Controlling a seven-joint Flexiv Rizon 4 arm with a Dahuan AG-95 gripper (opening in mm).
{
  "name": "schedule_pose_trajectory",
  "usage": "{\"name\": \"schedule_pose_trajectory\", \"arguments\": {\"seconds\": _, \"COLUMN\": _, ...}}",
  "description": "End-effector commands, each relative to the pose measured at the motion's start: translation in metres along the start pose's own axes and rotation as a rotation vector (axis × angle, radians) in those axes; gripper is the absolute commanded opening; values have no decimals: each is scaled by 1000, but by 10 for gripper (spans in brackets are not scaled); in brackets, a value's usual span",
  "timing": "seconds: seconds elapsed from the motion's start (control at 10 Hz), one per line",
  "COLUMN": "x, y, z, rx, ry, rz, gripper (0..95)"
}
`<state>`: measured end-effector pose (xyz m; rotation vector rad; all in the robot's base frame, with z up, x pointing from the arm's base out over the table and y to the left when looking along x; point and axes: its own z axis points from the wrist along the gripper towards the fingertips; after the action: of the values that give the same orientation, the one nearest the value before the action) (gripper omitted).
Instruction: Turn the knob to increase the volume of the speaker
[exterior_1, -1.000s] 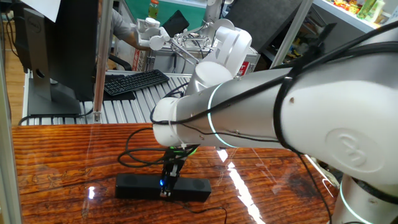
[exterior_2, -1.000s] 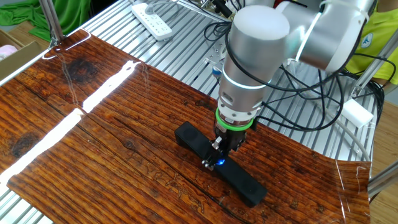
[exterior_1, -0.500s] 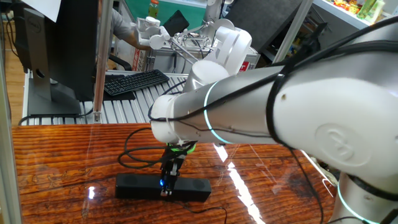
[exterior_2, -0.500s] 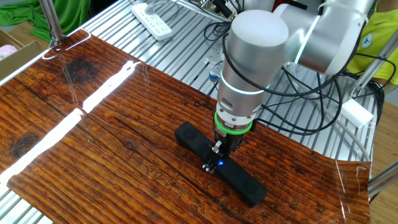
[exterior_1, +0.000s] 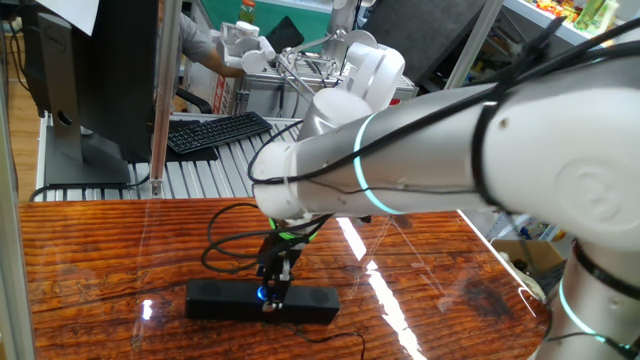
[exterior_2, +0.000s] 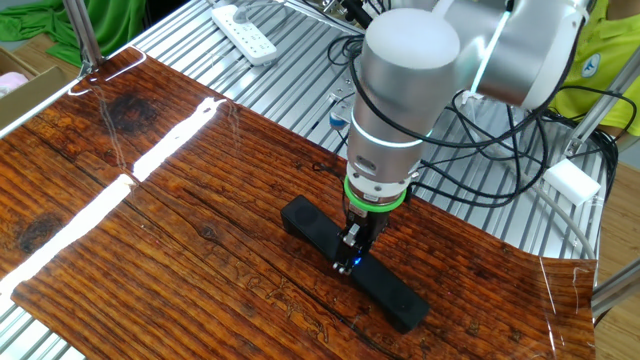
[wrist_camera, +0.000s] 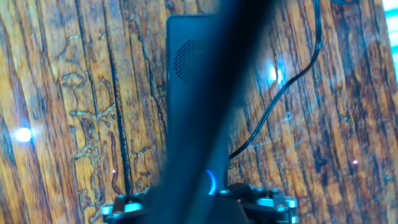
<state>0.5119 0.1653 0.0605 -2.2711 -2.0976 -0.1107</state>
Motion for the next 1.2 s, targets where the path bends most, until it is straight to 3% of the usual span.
{"name": "schedule_pose_trajectory", "arguments": {"seconds": 0.1, "x": 1, "y": -1, "z": -5, "rx": 12, "ry": 26, "rz": -114, "gripper": 950}}
{"name": "schedule_pose_trajectory", "arguments": {"seconds": 0.2, "x": 1, "y": -2, "z": -8, "rx": 11, "ry": 25, "rz": -196, "gripper": 950}}
{"name": "schedule_pose_trajectory", "arguments": {"seconds": 0.4, "x": 0, "y": -3, "z": -11, "rx": 12, "ry": 26, "rz": -275, "gripper": 950}}
{"name": "schedule_pose_trajectory", "arguments": {"seconds": 0.5, "x": -1, "y": -5, "z": -14, "rx": 18, "ry": 26, "rz": -370, "gripper": 950}}
{"name": "schedule_pose_trajectory", "arguments": {"seconds": 0.7, "x": -1, "y": -7, "z": -15, "rx": 17, "ry": 21, "rz": -469, "gripper": 950}}
{"name": "schedule_pose_trajectory", "arguments": {"seconds": 0.8, "x": -2, "y": -10, "z": -17, "rx": 24, "ry": 23, "rz": -559, "gripper": 950}}
{"name": "schedule_pose_trajectory", "arguments": {"seconds": 0.9, "x": -3, "y": -11, "z": -18, "rx": 29, "ry": 16, "rz": -626, "gripper": 760}}
{"name": "schedule_pose_trajectory", "arguments": {"seconds": 1.2, "x": -5, "y": -18, "z": -19, "rx": 38, "ry": 2, "rz": -836, "gripper": 760}}
